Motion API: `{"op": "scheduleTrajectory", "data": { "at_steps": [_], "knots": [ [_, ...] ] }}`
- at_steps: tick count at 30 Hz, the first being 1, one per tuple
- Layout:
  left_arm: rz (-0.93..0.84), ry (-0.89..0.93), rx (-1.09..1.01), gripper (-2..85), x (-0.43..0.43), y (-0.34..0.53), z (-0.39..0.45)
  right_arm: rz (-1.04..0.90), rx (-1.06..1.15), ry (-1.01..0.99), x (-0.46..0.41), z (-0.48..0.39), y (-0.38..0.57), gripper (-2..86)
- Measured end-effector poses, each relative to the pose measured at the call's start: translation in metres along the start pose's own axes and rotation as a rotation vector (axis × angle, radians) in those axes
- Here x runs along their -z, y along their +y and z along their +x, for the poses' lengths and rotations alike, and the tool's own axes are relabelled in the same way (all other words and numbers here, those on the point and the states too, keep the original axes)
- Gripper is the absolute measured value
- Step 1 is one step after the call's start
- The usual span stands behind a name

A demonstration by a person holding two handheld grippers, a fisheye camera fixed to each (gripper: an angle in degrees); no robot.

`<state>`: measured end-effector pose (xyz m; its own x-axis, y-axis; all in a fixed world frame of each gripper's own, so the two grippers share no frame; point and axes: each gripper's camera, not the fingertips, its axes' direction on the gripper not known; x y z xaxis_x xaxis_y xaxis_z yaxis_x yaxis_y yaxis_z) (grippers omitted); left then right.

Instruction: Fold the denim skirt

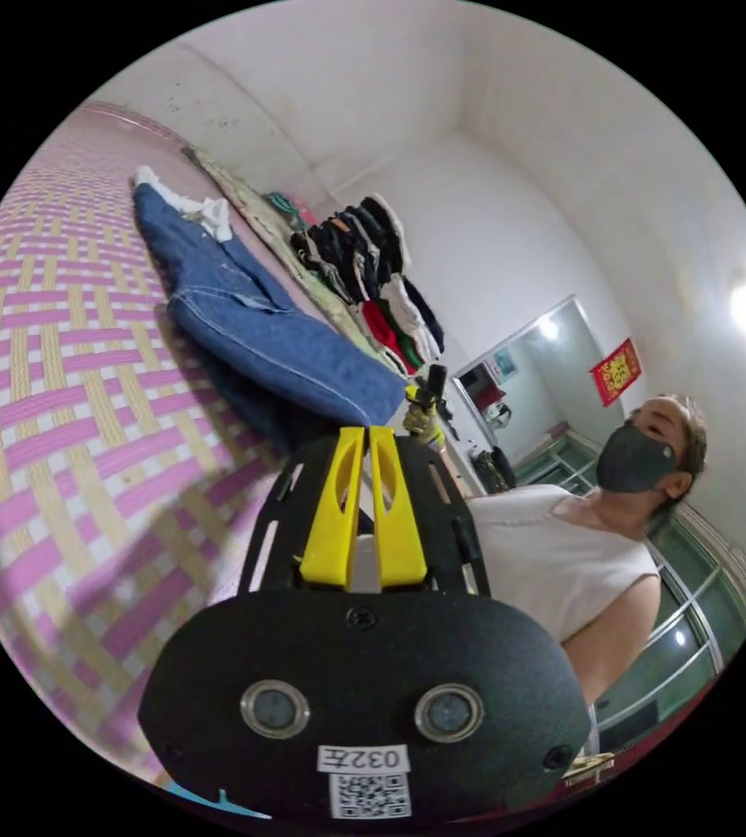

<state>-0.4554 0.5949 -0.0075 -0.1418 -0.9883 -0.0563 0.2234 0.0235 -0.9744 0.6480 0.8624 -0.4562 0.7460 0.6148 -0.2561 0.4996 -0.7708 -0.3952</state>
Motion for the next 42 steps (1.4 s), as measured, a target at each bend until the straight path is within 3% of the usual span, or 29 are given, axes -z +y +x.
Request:
{"op": "scheduleTrajectory", "data": {
  "at_steps": [4, 6, 9, 15, 25, 28, 31, 33, 36, 42],
  "knots": [
    [-0.113, -0.049, 0.134, -0.9, -0.013, 0.015, -0.017, -0.144, -0.147, 0.039, -0.024, 0.028, 0.021, -0.3],
    [-0.105, -0.027, 0.171, -0.9, -0.015, 0.017, -0.023, -0.102, -0.175, -0.018, -0.022, 0.037, 0.027, 1.2],
    [-0.068, -0.020, 0.148, -0.7, -0.009, 0.018, -0.015, -0.039, -0.187, -0.068, -0.014, 0.039, 0.033, 3.9],
    [-0.043, -0.025, 0.069, -0.9, -0.002, 0.025, 0.017, -0.013, -0.157, -0.044, -0.009, 0.015, 0.047, -0.8],
    [-0.055, 0.132, 0.042, -0.8, 0.001, 0.093, 0.062, -0.113, -0.154, -0.145, -0.011, -0.038, 0.096, -0.5],
    [-0.018, 0.123, 0.106, 0.0, 0.007, 0.091, 0.055, -0.118, -0.191, -0.104, -0.011, -0.035, 0.092, 2.5],
    [-0.043, 0.088, 0.111, 1.5, 0.025, 0.083, 0.066, -0.266, -0.243, -0.042, -0.006, -0.042, 0.080, 7.4],
    [-0.026, 0.074, 0.049, 0.5, 0.046, 0.075, 0.089, -0.252, -0.222, 0.023, 0.017, -0.057, 0.073, 7.1],
    [0.073, -0.070, -0.013, 0.8, 0.085, 0.036, 0.118, -0.075, -0.097, 0.058, 0.057, -0.083, 0.043, 6.0],
    [0.330, -0.067, -0.119, 5.4, 0.100, -0.144, 0.097, 0.061, 0.069, 0.140, 0.029, -0.059, -0.096, 5.6]
  ]
}}
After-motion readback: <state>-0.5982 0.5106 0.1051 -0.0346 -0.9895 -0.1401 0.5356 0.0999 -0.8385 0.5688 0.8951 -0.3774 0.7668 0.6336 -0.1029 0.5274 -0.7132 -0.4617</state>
